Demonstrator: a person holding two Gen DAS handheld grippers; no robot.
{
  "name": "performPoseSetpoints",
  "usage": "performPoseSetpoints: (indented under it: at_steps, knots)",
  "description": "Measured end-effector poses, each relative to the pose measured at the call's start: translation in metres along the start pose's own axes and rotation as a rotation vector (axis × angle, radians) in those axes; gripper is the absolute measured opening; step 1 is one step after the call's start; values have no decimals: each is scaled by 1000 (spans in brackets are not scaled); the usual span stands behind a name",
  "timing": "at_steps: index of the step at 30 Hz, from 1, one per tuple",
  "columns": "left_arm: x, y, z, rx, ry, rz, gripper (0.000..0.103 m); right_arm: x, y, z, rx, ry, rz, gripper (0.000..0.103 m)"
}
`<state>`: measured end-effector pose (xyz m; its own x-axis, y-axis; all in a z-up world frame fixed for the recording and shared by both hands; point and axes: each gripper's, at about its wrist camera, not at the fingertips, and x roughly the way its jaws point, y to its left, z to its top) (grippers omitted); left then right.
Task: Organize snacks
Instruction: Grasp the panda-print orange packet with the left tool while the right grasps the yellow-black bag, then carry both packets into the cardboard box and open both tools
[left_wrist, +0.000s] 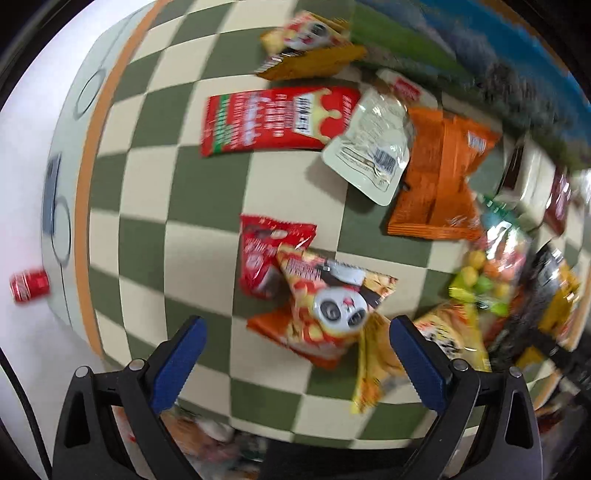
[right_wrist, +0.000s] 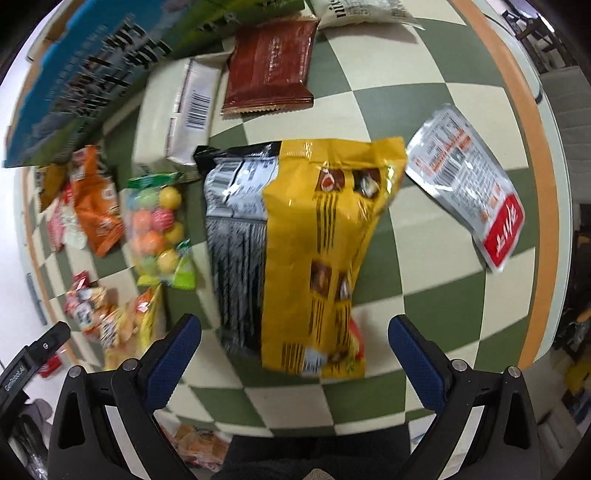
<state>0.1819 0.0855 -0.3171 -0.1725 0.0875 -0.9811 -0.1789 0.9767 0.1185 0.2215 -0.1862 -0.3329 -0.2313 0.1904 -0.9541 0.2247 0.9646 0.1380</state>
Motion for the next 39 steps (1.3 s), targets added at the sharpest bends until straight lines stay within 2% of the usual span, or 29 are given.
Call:
performPoseSetpoints:
  at_steps: [3,6,8,12,14,15,22,23,24,25,30,34,39]
  knots:
    - [14,-15,5,107,1,49,101,11,2,8,1,8,-25,103]
    - [26,-28,4,197,0,63,101,21,1,13,15,27,-30,103]
    - [30,-32,6,222,-10,88,97,28,1,15,23,38,-30,103]
    - [32,-24,11,195,-18,60,87,44,2,20,53,58,-9,103]
    - [31,-20,14,178,-20,57,80,49,6,24,70,66,10,103]
    - [31,-13,16,169,-22,63,73,55,6,29,64,66,11,103]
    - [37,21,20,116,-2,2,70,76,17,35,57,86,-80,103]
    - [38,25,20,110,0,-6,70,78,18,35,60,83,-84,100]
    - [39,31,17,102,3,-19,69,79,18,34,67,74,-96,91]
    - [39,34,17,97,3,-26,69,79,16,34,72,67,-121,89]
    - [30,50,10,91,-19,-43,68,75,9,29,100,20,-110,87]
    - [15,64,4,86,-50,-52,67,60,7,11,108,-17,-97,87]
    - [-16,77,-2,71,-115,-64,67,40,19,-12,107,-64,-15,87]
